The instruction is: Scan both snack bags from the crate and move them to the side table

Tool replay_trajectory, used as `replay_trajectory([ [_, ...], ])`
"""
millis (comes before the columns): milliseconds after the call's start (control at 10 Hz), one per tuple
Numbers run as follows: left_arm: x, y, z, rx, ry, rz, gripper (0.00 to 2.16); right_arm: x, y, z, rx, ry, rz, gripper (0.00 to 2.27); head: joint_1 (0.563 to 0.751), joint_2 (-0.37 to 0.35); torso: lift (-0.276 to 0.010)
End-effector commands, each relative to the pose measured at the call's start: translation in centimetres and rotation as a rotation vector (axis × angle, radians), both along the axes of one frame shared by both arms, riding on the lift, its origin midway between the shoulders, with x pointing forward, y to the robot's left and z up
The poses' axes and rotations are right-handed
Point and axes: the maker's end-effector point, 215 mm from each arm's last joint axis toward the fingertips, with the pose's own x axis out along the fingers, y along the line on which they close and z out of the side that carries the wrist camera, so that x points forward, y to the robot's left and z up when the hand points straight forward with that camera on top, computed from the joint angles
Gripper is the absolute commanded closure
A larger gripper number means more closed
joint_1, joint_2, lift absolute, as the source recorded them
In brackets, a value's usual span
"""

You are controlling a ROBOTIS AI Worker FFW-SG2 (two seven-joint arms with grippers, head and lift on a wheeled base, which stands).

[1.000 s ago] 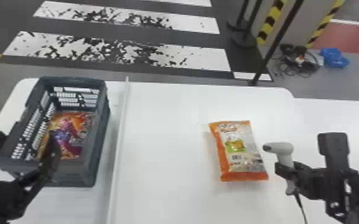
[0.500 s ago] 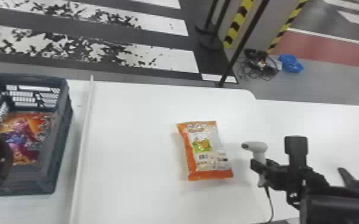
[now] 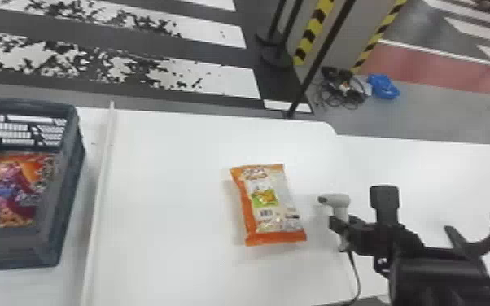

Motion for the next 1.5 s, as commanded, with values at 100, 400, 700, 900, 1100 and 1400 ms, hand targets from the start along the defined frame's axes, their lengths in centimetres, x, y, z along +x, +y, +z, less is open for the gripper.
replay_trajectory([
  [100, -0.1, 0.0, 0.0, 0.001, 0.001, -0.001, 0.15, 0.1, 0.2, -0.5, 0.002, 0.006, 0.006, 2.25, 0.695, -0.331, -0.075],
  [400, -0.1, 0.0, 0.1, 0.001, 0.000, -0.002, 0.15, 0.4, 0.6, -0.8, 0.000, 0.002, 0.017, 2.17, 0.695, -0.325, -0.075],
  [700, -0.1, 0.0, 0.0, 0.002, 0.001, -0.003, 0.15, 0.7, 0.8, -0.8, -0.007, -0.010, 0.021, 1.85, 0.695, -0.319, -0.075],
  [900, -0.2, 0.1, 0.0, 0.003, 0.003, -0.001, 0.15, 1.1, 1.1, -0.5, 0.004, -0.032, 0.019, 0.45, 0.695, -0.317, -0.075],
  [1100, -0.1, 0.1, 0.0, 0.004, 0.001, 0.000, 0.15, 1.1, 0.9, -0.5, 0.002, -0.033, 0.017, 0.32, 0.695, -0.312, -0.075],
  [1400, -0.2, 0.2, 0.0, 0.004, 0.003, 0.002, 0.15, 0.6, 0.3, 1.6, 0.007, -0.085, -0.028, 0.11, 0.695, -0.317, -0.075],
])
